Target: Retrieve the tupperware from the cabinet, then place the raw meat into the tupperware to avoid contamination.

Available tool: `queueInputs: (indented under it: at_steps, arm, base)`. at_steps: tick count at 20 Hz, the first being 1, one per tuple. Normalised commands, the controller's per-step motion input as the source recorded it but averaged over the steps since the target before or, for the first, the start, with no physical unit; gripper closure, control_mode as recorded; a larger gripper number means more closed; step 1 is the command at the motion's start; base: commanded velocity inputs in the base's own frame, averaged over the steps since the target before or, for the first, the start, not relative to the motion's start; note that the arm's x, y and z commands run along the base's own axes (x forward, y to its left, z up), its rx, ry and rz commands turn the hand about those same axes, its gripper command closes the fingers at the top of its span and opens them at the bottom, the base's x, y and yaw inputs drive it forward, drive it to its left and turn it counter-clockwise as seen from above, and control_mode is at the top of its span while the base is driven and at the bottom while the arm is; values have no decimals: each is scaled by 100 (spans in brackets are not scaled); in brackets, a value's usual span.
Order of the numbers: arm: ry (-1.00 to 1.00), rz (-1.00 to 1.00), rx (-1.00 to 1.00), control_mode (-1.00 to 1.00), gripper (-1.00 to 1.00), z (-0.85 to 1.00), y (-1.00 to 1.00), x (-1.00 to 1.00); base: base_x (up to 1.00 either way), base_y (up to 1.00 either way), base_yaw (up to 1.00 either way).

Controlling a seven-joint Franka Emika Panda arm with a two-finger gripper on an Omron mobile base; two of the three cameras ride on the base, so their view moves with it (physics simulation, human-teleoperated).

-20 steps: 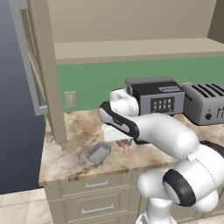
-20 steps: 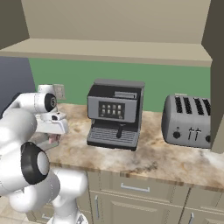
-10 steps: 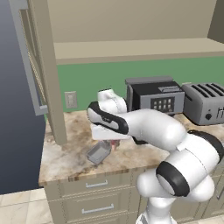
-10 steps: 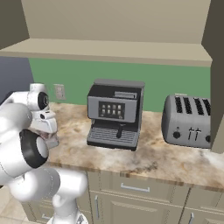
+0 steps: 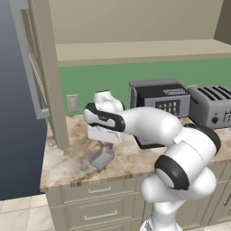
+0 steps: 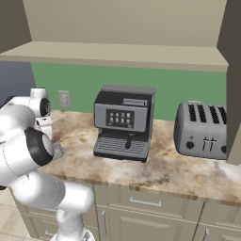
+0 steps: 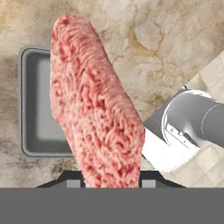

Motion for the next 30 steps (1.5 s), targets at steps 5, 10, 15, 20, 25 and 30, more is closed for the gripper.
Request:
queueInputs:
  at_steps: [5,10,15,20,25,30]
  arm:
    - [0,-32,0,-100,100,-21,38,5]
    - [0,-22,0,-100,100,-15,48,6]
    - [0,-9,0,-100,100,-7,20,1]
    - [1,-2,0,-100,100,-1,-3,-1]
    - [6,0,5,-100,100,-6,-18,11]
    - [1,0,6,-100,100,-21,-11,6]
  base:
    - [0,0,0]
    - [0,0,0]
    - [0,0,0]
    - [0,0,0]
    - [0,0,0]
    - [0,0,0]
